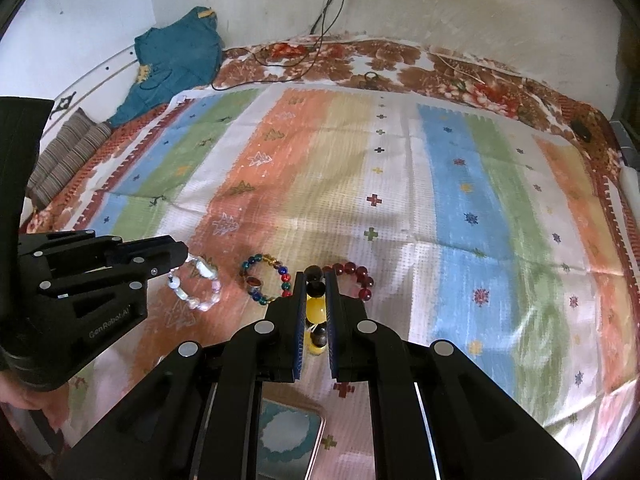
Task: Organize jewelry
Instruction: 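Carry the white bracelet with the left tool while the right tool carries the yellow-and-black bracelet into the tin, then open both tools to release the bracelets inside the tin box, then move the left tool to the multicolour bracelet while the right tool nears the red bracelet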
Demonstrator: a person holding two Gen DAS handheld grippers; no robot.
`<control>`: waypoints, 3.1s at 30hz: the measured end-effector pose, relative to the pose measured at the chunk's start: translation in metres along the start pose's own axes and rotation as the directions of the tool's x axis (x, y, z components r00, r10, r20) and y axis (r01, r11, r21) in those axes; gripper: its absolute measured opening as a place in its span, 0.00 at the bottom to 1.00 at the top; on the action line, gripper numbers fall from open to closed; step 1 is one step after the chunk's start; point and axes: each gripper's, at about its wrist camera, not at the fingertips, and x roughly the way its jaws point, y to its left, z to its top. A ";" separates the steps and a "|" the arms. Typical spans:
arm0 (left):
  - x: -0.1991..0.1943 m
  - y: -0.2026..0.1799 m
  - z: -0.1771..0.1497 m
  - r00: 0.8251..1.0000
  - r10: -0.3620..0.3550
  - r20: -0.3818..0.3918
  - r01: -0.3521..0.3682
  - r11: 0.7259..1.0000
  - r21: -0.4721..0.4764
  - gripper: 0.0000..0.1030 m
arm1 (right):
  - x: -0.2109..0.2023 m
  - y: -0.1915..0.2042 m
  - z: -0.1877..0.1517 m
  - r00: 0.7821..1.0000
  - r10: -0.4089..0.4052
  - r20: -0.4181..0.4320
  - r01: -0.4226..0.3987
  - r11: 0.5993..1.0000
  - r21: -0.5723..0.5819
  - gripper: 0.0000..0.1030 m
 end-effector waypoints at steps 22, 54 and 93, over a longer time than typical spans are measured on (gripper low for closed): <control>-0.058 -0.013 -0.025 0.995 -0.073 0.073 0.073 0.997 0.010 0.10 | -0.050 0.015 -0.021 0.996 -0.001 0.093 0.004 0.999 -0.035 0.10; -0.104 -0.023 -0.079 0.988 -0.125 0.091 0.126 0.992 -0.004 0.18 | -0.084 0.023 -0.070 0.997 0.052 0.052 -0.050 0.998 -0.045 0.10; -0.056 0.013 -0.048 0.998 -0.023 0.060 0.029 0.995 -0.091 0.61 | -0.038 -0.006 -0.043 0.999 -0.050 -0.006 0.050 0.999 0.020 0.59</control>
